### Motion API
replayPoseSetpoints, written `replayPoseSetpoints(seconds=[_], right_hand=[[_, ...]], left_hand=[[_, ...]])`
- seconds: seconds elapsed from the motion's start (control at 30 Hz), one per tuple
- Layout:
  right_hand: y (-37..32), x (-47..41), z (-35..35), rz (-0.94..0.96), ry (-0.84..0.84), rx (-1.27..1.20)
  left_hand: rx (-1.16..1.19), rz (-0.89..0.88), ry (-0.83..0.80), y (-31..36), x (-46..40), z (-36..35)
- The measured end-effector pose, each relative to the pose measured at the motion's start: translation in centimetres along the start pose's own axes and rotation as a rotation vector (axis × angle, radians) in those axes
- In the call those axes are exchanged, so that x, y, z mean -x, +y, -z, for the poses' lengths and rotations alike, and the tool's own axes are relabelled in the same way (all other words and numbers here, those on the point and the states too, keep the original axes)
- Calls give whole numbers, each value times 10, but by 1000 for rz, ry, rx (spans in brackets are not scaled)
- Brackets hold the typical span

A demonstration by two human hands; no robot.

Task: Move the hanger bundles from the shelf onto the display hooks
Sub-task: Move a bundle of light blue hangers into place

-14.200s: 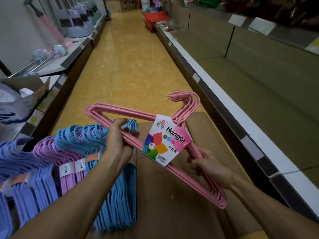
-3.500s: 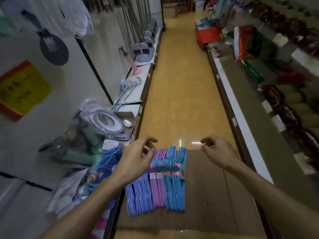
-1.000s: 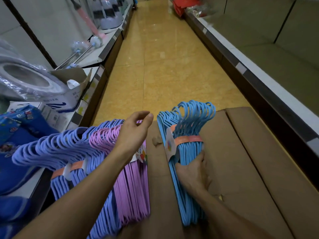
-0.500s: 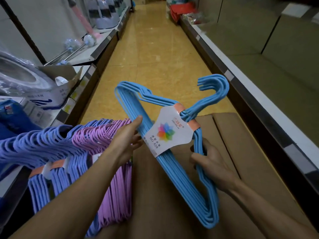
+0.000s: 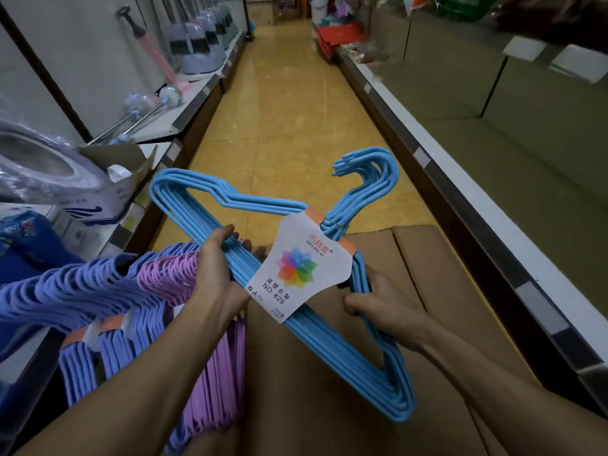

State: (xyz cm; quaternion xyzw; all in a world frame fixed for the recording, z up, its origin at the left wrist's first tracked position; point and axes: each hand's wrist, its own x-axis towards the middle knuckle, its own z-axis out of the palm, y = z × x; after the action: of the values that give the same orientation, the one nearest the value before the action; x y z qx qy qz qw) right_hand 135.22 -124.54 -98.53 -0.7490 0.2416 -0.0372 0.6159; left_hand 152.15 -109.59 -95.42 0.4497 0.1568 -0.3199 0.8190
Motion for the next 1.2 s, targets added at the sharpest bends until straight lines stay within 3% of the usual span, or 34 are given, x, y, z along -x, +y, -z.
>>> replayPoseSetpoints(seconds=[0.4,0.6,1.2], right_hand=[[-152,40,20,5,87,64],[-295,87,49,25,98,73],[-732,217,126,259,154,90]], left_hand=[[45,-98,34,94,112,-62],[72,-114,36,191,209,-132],[178,-261,-199,492,487,-340]])
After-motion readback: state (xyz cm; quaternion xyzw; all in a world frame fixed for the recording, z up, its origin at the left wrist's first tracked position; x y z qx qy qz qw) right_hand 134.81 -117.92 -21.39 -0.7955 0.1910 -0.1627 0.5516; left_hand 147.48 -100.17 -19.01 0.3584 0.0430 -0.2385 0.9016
